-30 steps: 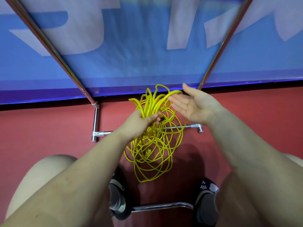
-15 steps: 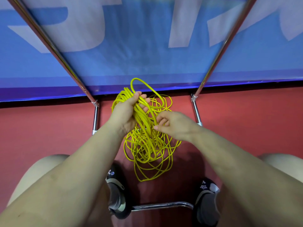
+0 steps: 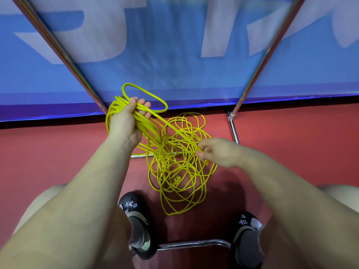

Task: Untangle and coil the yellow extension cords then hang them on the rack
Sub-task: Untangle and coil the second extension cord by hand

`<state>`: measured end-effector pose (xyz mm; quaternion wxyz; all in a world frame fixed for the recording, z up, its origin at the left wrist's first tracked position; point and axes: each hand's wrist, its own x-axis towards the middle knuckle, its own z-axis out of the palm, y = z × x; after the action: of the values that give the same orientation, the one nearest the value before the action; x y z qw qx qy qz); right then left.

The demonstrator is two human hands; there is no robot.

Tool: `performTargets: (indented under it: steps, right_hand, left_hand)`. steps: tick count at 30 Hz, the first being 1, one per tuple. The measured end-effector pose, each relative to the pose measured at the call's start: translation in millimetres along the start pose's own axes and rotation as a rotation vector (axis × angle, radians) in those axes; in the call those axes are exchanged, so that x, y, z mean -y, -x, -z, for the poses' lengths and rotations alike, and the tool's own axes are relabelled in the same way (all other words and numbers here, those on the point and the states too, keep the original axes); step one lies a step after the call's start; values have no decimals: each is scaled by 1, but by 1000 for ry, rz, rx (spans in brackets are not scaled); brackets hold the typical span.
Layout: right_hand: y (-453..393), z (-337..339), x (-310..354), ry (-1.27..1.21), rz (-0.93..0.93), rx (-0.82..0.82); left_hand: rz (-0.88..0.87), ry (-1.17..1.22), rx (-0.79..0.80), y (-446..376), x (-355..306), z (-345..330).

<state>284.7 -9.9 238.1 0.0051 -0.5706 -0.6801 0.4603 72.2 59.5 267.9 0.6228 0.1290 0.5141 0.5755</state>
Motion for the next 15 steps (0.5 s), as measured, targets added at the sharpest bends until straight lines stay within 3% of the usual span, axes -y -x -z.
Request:
performTargets:
  steps: [9,15]
  right_hand:
    - [10,36,27,-1016,-19,-195]
    - [2,43,30,-1519,-191,-331]
  left_hand:
    - [-22,-295,77,-2,21,7]
    - [28,-526,309,13,34,1]
